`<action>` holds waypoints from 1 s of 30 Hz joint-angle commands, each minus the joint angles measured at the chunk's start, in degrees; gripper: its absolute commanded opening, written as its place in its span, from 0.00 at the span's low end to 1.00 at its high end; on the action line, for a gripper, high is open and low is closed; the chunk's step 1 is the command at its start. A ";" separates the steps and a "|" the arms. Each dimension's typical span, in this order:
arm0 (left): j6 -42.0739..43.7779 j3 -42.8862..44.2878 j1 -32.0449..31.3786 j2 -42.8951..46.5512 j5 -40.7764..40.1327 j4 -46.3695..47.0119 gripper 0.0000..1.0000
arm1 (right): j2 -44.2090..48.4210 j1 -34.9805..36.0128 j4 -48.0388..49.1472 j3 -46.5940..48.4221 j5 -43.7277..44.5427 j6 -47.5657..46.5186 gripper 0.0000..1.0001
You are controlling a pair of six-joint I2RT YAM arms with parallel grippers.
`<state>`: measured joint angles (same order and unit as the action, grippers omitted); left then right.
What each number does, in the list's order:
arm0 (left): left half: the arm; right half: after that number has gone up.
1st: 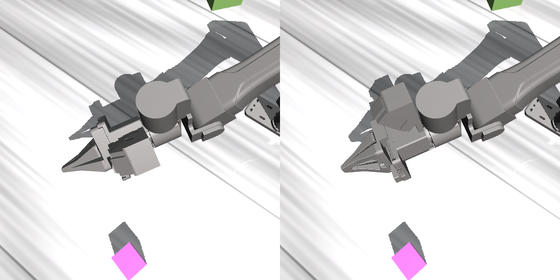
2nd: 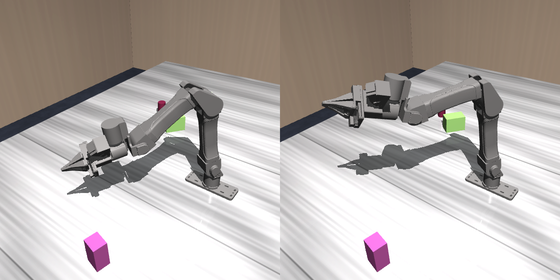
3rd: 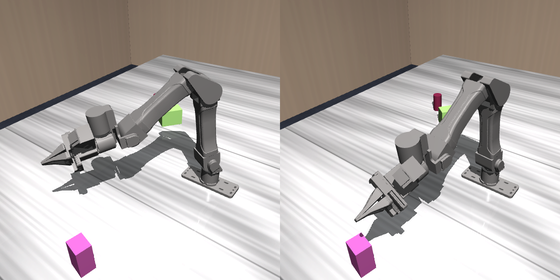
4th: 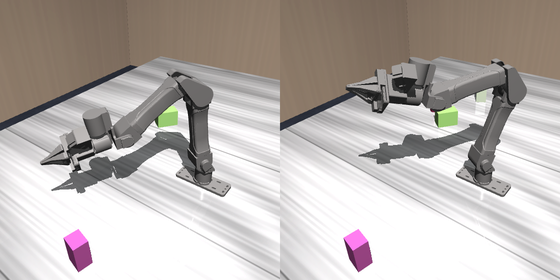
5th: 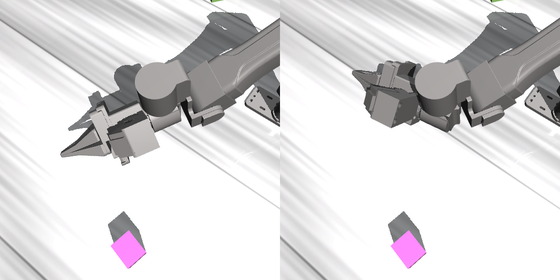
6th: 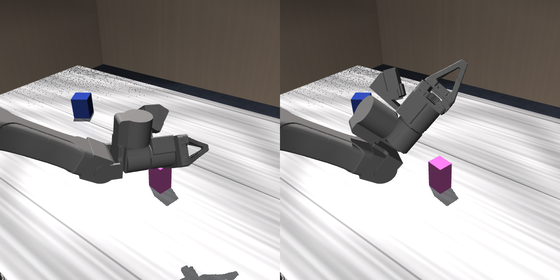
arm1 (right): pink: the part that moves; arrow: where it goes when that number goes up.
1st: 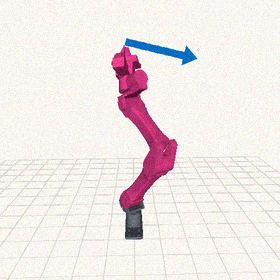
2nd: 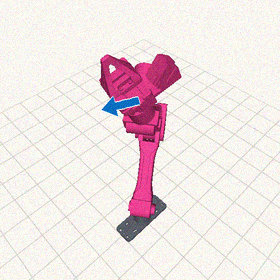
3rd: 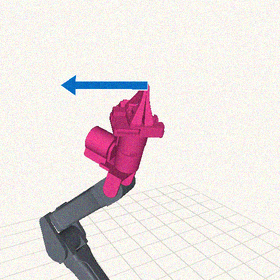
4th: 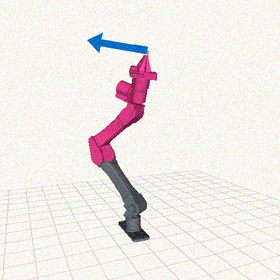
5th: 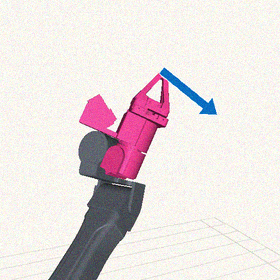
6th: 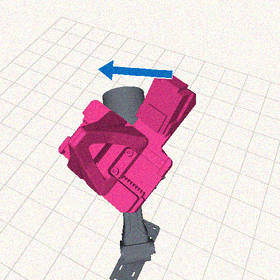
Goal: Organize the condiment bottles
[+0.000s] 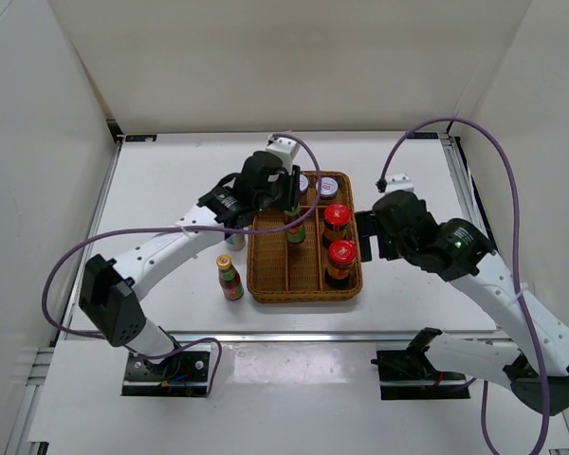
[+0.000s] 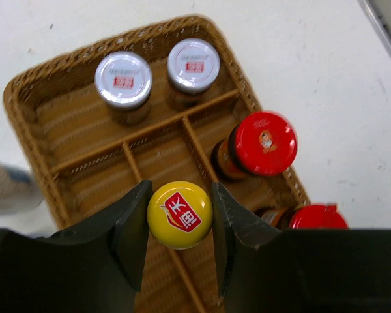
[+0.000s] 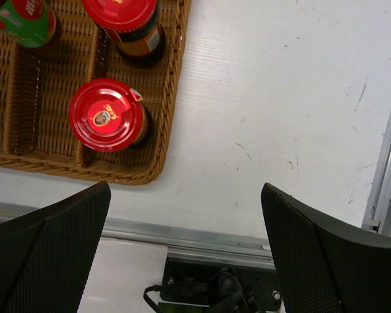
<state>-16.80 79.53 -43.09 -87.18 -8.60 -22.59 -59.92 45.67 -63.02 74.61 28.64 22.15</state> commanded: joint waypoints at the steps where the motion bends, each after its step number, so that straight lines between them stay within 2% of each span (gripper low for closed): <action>1: -0.34 1.51 -0.85 0.79 -0.62 10.72 0.11 | 2.52 0.21 -2.97 -0.52 2.46 1.22 0.99; 10: 0.89 -0.24 -3.67 -5.99 -4.75 12.30 0.11 | 5.08 0.21 -4.04 -2.19 1.94 2.28 0.99; 13: 0.89 -0.25 -4.28 -6.69 -5.46 12.31 0.14 | 5.08 0.21 -4.04 -2.19 1.94 2.28 0.99; 15: 1.50 -0.25 -4.28 -7.22 -5.46 12.31 0.23 | 5.08 0.21 -4.04 -2.19 1.94 2.28 0.99; 16: 1.50 -0.25 -4.28 -7.22 -5.46 12.31 0.33 | 5.08 0.21 -4.04 -2.19 1.94 2.28 0.99; 17: 1.50 -0.25 -4.28 -7.22 -5.46 12.31 0.63 | 5.08 0.21 -4.04 -2.19 2.46 2.28 0.99; 19: 1.50 1.33 -4.89 -6.69 -8.18 9.59 0.96 | 4.47 0.21 -4.04 -2.19 2.47 1.75 0.99; 20: 1.50 2.29 -5.51 -5.99 -9.14 8.10 1.00 | 4.46 0.21 -4.04 -2.19 2.47 1.75 0.99; 23: 3.25 5.55 -8.05 -1.70 -16.43 1.86 1.00 | 3.93 0.21 -4.04 -1.57 3.00 1.23 0.99; 25: 5.45 2.76 -9.64 6.20 -21.88 1.85 1.00 | 3.93 0.21 -3.51 -1.57 3.00 1.23 0.99; 27: 6.07 -3.83 -10.87 12.79 -24.09 1.85 1.00 | 3.93 0.21 -2.20 -2.80 3.00 1.23 0.99; 29: 4.59 -9.71 -12.54 23.68 -24.71 1.32 1.00 | 4.46 0.21 -1.23 -4.64 2.47 1.23 0.99; 30: 3.80 -16.53 -12.54 27.46 -24.71 1.32 1.00 | 4.46 0.21 -0.09 -5.26 1.86 1.23 0.99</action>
<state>-12.56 71.79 -55.00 -72.64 -27.64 -19.40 -55.96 45.67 -66.02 71.07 30.04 23.55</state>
